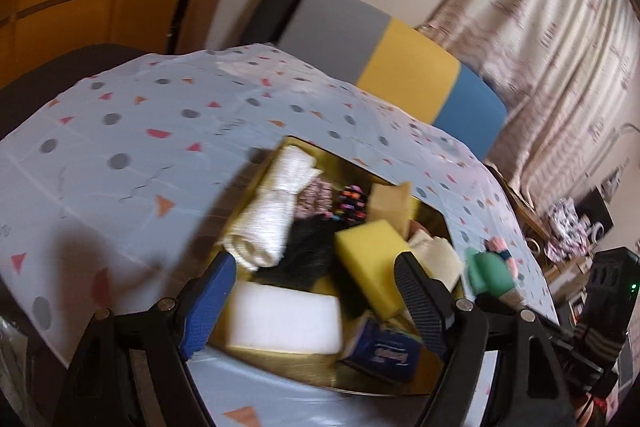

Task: Organize rigid objects
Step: 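Lower the green-lidded jar into the gold tray and open the right gripper, then move the right gripper to the pink towel roll and grasp it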

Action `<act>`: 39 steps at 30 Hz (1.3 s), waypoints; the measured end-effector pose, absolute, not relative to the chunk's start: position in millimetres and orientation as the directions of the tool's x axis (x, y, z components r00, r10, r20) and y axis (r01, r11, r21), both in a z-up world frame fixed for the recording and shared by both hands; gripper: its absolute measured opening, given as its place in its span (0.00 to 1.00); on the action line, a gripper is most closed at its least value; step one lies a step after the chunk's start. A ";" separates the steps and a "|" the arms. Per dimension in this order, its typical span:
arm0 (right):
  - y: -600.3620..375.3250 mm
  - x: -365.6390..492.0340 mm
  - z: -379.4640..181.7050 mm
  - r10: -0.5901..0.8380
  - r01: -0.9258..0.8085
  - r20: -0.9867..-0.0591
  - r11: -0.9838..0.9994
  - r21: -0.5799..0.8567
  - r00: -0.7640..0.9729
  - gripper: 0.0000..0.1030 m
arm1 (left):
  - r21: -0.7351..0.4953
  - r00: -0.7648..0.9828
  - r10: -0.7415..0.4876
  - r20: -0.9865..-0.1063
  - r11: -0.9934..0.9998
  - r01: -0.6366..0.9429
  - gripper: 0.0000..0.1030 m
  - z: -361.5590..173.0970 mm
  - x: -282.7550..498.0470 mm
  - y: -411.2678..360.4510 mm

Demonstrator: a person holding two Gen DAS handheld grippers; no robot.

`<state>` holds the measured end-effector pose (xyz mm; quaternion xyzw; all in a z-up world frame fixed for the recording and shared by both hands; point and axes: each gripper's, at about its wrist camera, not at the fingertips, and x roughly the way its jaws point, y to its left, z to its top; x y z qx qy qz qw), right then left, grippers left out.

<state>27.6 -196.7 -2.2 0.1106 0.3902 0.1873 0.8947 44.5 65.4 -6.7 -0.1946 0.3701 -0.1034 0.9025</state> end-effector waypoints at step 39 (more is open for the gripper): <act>-283.8 38.6 0.0 0.128 0.069 -0.743 0.971 0.228 0.658 0.88 | -0.463 0.614 -0.462 -0.640 0.870 0.172 0.79 -11.8 34.4 18.4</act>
